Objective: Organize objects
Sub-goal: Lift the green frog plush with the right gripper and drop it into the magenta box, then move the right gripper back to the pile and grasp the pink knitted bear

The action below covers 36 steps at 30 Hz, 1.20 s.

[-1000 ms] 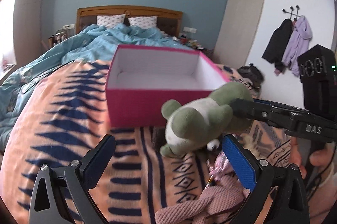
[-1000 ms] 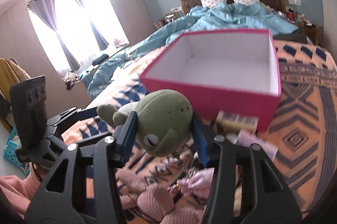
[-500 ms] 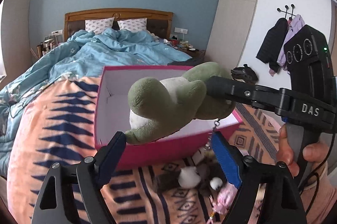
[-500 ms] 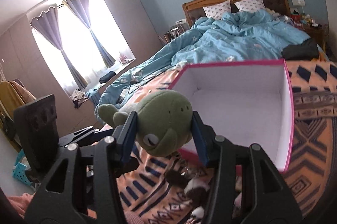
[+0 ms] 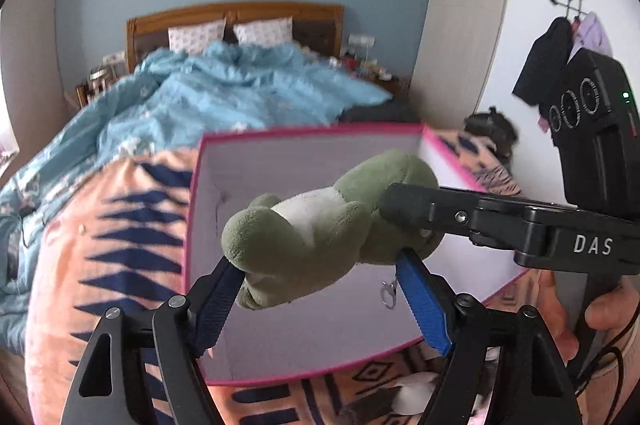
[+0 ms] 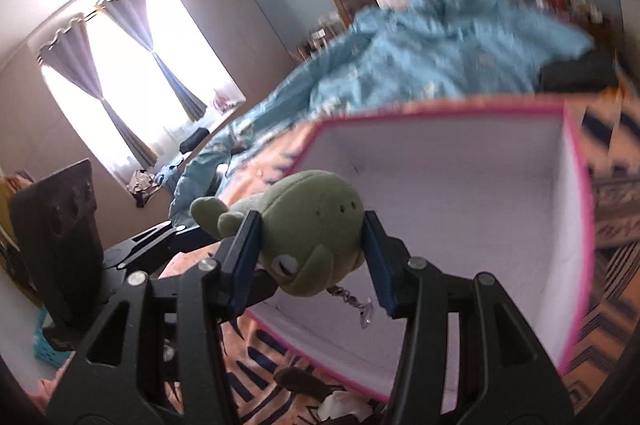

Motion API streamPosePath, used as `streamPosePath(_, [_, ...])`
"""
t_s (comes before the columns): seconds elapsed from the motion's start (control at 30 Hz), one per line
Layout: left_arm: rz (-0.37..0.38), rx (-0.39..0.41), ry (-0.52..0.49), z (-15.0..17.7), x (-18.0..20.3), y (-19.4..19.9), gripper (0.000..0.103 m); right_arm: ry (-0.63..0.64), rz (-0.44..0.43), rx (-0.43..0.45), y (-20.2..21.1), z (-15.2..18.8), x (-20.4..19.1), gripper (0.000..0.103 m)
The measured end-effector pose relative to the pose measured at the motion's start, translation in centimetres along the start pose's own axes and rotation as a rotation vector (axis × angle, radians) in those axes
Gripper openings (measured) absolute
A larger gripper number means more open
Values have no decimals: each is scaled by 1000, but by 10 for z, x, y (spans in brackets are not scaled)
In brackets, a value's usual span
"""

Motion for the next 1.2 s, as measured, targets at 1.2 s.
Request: streamPosePath(1.2, [29, -85, 45, 77, 19, 40, 78, 108, 43, -311, 41, 86, 23, 72])
Point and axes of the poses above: each gripper's, at about its wrist camera, not at the fingertips, and y roughly against the way its jaws point, x to its right, z to its underside, the point moved 3 cm from there along -y, roughly the way its jaws point, and after that the axes turned 5 degrees about -y, right-handed, at the moved point
